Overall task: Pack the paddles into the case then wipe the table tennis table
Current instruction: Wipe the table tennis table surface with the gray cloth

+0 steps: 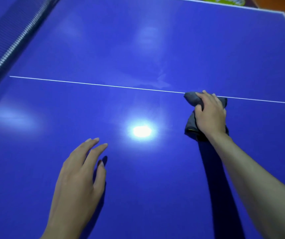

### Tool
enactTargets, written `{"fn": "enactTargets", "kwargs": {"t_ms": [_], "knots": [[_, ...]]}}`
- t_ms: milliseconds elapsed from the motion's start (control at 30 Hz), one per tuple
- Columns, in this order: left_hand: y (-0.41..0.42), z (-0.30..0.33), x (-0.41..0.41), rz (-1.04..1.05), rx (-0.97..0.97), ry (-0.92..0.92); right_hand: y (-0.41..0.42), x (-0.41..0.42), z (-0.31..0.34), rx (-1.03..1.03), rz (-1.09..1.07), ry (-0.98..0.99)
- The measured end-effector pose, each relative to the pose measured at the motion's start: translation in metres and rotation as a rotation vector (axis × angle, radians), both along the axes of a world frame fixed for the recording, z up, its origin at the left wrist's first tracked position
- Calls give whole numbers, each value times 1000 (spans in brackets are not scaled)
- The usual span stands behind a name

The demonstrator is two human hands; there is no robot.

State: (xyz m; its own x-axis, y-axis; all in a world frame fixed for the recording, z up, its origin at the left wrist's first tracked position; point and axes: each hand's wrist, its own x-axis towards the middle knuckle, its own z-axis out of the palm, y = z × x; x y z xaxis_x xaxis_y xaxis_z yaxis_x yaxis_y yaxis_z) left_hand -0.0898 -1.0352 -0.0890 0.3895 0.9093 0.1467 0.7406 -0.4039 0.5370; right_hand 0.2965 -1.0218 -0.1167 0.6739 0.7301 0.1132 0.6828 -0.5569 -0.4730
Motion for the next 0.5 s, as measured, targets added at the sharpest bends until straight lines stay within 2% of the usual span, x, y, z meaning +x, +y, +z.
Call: {"fn": "enactTargets", "kwargs": {"t_ms": [233,500], "knots": [[34,-2,-40,-16,1,-23,44,-54,2,-13,-4,-7],[76,3,-119,24,9,-67,112,-173,-5,-59,69,-59]]}}
